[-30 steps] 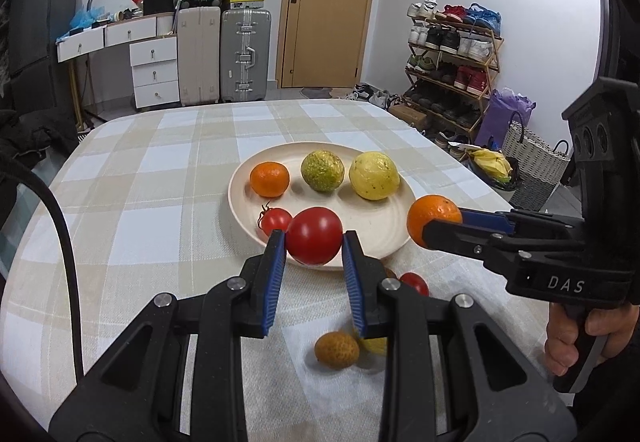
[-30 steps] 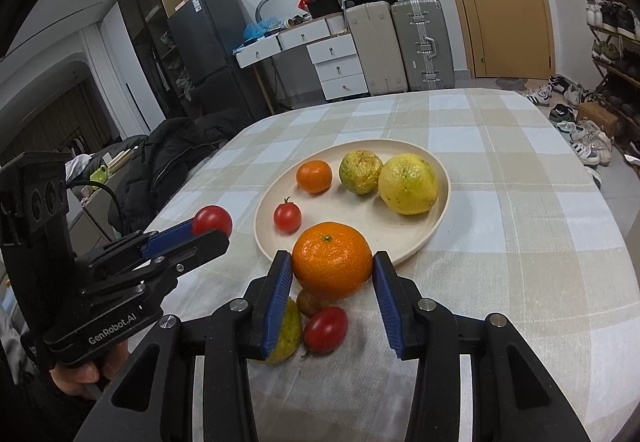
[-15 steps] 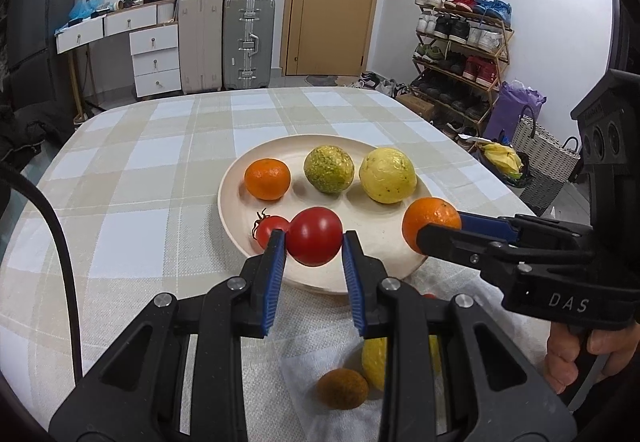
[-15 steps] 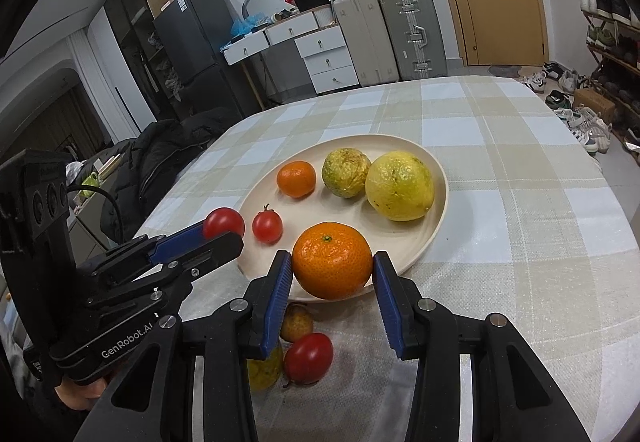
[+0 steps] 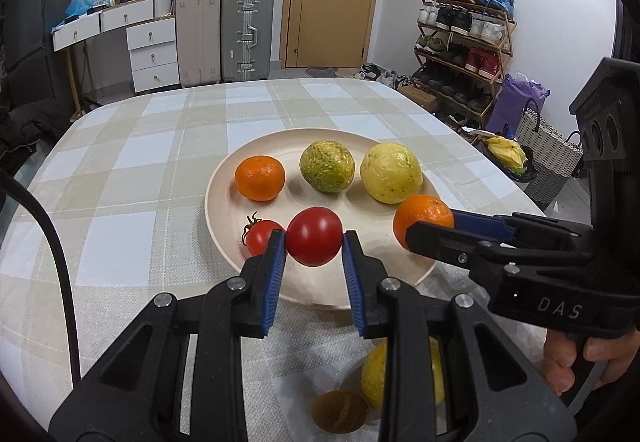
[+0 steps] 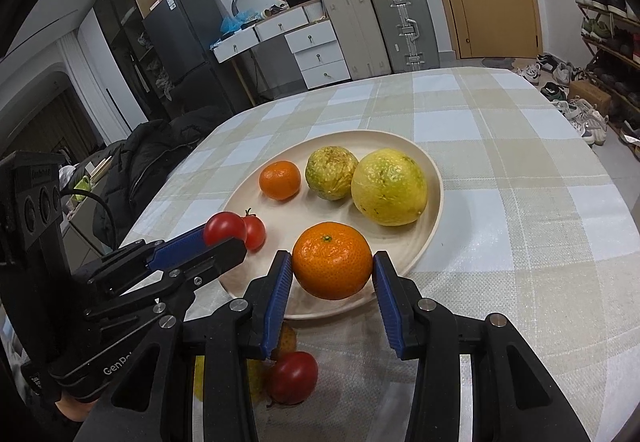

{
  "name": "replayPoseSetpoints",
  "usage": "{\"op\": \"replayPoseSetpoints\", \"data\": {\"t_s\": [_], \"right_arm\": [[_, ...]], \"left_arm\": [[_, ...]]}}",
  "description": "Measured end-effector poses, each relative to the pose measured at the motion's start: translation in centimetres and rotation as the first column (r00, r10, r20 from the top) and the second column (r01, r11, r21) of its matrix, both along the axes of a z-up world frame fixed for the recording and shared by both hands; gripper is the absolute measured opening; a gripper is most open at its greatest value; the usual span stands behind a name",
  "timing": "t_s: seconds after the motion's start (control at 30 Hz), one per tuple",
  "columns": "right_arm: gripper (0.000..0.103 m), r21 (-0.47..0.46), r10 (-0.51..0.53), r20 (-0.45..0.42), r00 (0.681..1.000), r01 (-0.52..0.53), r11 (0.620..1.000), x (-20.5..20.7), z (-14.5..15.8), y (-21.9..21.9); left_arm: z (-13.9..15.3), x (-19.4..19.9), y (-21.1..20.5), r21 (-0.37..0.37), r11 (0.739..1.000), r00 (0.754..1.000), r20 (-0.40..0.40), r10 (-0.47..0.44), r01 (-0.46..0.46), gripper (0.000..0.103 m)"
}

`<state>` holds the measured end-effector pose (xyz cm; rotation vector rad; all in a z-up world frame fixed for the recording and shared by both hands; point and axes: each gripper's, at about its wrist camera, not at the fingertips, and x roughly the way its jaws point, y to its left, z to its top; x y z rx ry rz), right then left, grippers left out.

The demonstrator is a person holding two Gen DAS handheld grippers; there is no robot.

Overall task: Organize fruits
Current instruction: 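Carry the tomato and orange over the cream plate and open both tools, then withdraw both open tools from the plate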

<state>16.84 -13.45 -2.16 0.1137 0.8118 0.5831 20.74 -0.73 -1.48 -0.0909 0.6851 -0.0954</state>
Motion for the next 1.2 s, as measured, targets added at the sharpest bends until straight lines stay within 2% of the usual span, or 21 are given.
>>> {"op": "replayPoseSetpoints", "data": {"t_s": [0.3,0.67,0.73,0.83,0.9,0.97,1.0,1.07,1.13,1.2], "right_arm": [[0.042,0.003,-0.005,0.002,1.0,0.005,1.0,0.2,0.0,-0.2],[0.043,0.002,-0.005,0.006,1.0,0.005,1.0,0.2,0.0,-0.3],[0.043,0.005,-0.005,0.003,1.0,0.005,1.0,0.1,0.1,-0.5],[0.049,-0.006,-0.018,0.021,1.0,0.019,1.0,-0.1,0.4,-0.5],[0.05,-0.019,-0.034,0.052,0.998,0.035,0.999,-0.6,0.8,-0.8],[0.055,-0.029,-0.041,0.059,0.997,0.043,0.999,-0.8,1.1,-1.2],[0.058,-0.035,-0.047,0.058,0.997,0.049,0.998,-0.9,1.2,-1.3],[0.078,-0.041,-0.064,0.068,0.996,0.067,0.997,-1.4,1.3,-1.8],[0.089,-0.037,-0.062,0.089,0.994,0.066,0.997,-2.1,1.5,-2.3],[0.098,-0.05,-0.054,0.092,0.994,0.059,0.997,-2.8,1.5,-2.7]], "left_arm": [[-0.3,1.2,0.0,-0.003,1.0,1.0,-0.021,0.0,0.0,0.026],[-0.3,0.8,0.1,0.0,1.0,1.0,-0.02,0.005,-0.005,0.026],[-0.3,0.7,0.1,0.005,1.0,1.0,-0.018,0.009,-0.009,0.026],[-0.1,0.4,0.4,0.022,0.999,0.999,-0.019,0.03,-0.029,0.027],[0.2,0.0,0.6,0.017,0.999,0.999,-0.013,0.036,-0.035,0.034],[0.5,-0.8,1.0,0.013,0.999,0.999,0.001,0.043,-0.043,0.052],[0.8,-1.3,1.2,0.012,0.999,0.999,0.011,0.046,-0.046,0.056],[1.2,-2.3,1.4,0.015,0.999,0.998,0.027,0.05,-0.051,0.072],[1.6,-3.3,1.6,0.014,0.998,0.997,0.044,0.055,-0.056,0.081],[2.1,-4.4,1.9,0.012,0.998,0.997,0.058,0.053,-0.054,0.084]]}}
